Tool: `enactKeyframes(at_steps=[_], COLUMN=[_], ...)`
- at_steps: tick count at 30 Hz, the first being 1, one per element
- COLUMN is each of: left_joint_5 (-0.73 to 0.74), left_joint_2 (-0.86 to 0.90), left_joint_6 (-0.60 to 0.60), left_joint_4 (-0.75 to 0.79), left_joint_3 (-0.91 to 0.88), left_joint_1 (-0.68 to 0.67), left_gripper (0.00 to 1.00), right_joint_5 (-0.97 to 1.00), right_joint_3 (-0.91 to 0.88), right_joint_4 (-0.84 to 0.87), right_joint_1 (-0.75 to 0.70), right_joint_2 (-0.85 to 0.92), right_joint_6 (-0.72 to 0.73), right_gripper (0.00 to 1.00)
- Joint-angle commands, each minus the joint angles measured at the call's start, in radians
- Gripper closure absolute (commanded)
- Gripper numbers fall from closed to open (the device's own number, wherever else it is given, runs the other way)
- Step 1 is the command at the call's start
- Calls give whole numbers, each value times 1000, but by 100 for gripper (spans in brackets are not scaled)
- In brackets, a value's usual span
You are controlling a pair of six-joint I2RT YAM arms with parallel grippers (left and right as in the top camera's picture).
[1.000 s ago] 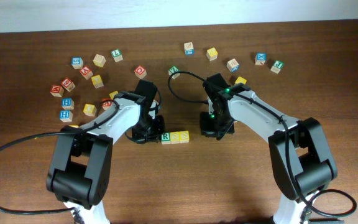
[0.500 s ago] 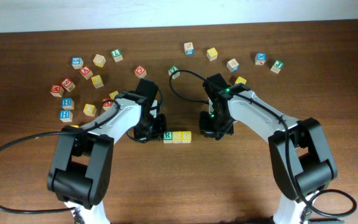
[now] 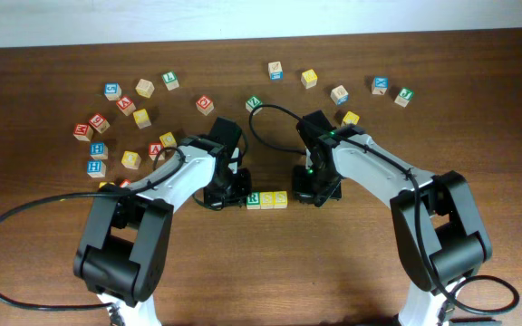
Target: Spell out RSS
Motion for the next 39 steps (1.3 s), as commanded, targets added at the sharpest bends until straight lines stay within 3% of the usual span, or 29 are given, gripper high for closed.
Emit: enactKeyframes(at_steps=[1, 9, 13, 16, 19, 21, 22, 23, 25, 26, 28, 29, 31, 33, 39], left_joint_5=[-4, -23, -87, -122, -227, -254, -261, -268, -283, -288, -332, -358, -354, -354, -354], left_joint_2=[28, 25, -35, -132, -278, -359, -394, -422, -438, -436, -436, -436, -436, -436, -436], left_joint_6=[-9, 36, 37, 52, 51, 51, 51, 51, 51, 51, 51, 33, -64, -80, -80], left_joint_4=[-9, -114, -178, -194, -247, -276, -289, -296, -315, -332, -336, -338, -340, -349, -385], left_joint_3=[-12, 30, 34, 34, 34, 34, 34, 34, 34, 34, 34, 34, 33, 33, 33], left_joint_1=[-2, 79, 127, 126, 126, 127, 127, 126, 126, 126, 126, 135, 195, 282, 319], left_gripper=[100, 87, 94, 92, 73, 36, 1, 1, 1, 1, 1, 1, 1, 1, 1], right_joint_5=[-8, 26, 102, 101, 150, 209, 245, 286, 369, 383, 383, 382, 370, 352, 246], right_joint_3=[-6, 31, 107, 118, 179, 200, 200, 200, 199, 198, 180, 151, 79, -25, -76], right_joint_4=[10, 0, -103, -116, -177, -228, -259, -302, -448, -513, -609, -638, -655, -653, -660], right_joint_1=[9, -8, -8, -8, -8, -8, -8, -8, -5, -5, -5, -5, -5, -5, -5], right_joint_2=[6, -29, -38, -46, -143, -249, -319, -390, -534, -597, -706, -779, -908, -1028, -1092], right_joint_6=[6, 5, 1, -10, -18, -18, -18, -18, -18, -18, -18, -17, 24, 40, 39], right_gripper=[96, 96, 96, 96, 96, 95, 92, 85, 57, 36, 5, 2, 2, 2, 2])
